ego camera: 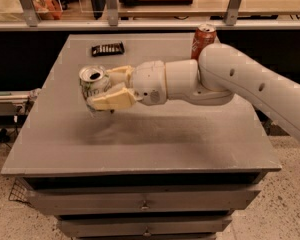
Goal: Move 7up can near rxbar chocolate
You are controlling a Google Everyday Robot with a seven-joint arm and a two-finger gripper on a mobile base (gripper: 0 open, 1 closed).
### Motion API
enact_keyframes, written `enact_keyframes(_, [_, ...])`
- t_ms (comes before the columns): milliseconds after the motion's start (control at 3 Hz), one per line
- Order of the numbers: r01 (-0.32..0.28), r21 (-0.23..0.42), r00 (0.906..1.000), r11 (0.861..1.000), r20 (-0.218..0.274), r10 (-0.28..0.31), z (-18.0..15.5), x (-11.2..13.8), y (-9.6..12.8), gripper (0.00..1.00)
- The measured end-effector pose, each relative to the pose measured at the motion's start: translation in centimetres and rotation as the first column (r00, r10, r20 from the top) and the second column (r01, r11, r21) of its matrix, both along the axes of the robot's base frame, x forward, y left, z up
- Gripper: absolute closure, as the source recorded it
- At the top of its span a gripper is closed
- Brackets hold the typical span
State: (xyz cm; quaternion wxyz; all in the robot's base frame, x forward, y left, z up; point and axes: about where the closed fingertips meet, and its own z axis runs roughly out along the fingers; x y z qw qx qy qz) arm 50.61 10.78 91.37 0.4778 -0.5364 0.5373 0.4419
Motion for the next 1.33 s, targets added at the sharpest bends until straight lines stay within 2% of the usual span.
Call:
enact_keyframes(333, [0.004, 0.004, 1.0, 1.0, 0.008, -0.004, 0.5, 0.2, 0.0, 1.0])
enact_keyframes(667, [0.004, 0.004, 1.0, 1.0, 0.008, -0.004, 0.5, 0.2, 0.0, 1.0])
enact_keyframes(1000, [0.035, 0.06, 0.996, 0.998, 0.08, -0.04, 1.9, 2.6, 0.4, 1.0])
enact_keyframes(1333, [0.114, 0.145, 0.972, 0.983, 0.188, -0.14, 5.0, 7.8, 0.3, 1.0])
